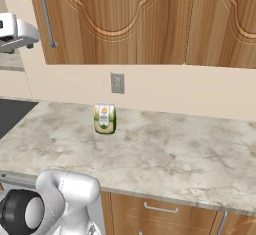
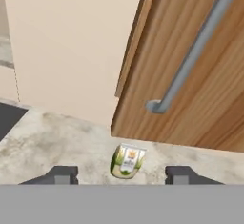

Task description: Pick the dish brush and bar soap from the cabinet and place them on the counter.

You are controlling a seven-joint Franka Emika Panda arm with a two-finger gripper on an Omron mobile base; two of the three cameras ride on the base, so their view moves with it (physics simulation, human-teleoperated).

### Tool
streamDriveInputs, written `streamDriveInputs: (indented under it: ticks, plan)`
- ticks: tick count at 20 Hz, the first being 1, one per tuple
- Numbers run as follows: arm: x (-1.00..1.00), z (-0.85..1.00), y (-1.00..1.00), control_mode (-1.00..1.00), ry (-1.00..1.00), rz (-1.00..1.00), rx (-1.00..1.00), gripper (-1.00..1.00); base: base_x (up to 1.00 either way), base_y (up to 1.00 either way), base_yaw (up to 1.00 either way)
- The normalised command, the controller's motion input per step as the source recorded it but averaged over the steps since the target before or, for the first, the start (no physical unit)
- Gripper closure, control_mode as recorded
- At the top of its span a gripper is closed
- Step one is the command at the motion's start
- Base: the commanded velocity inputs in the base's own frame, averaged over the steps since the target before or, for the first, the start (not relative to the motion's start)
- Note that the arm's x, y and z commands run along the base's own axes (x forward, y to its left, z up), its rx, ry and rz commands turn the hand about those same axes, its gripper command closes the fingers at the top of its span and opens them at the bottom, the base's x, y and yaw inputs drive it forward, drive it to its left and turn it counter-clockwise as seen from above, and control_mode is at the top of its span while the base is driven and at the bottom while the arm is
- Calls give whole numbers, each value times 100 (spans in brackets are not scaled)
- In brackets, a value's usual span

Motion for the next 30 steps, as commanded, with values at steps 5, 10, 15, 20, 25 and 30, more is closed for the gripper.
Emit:
streamDriveInputs:
  ticks: [5,10,15,20,25,30]
  plan:
    - [35,-1,44,-100,30,1,-37,-100,0,0,0]
    - [46,-13,26,-100,39,2,-40,-100,0,0,0]
    - [17,-33,20,-100,16,0,-29,-100,0,0,0]
    - [57,-10,10,-100,16,0,-21,-100,0,0,0]
    - [62,-1,-10,-100,13,0,-18,-100,0,0,0]
    - [35,0,0,-100,16,0,-13,-100,0,0,0]
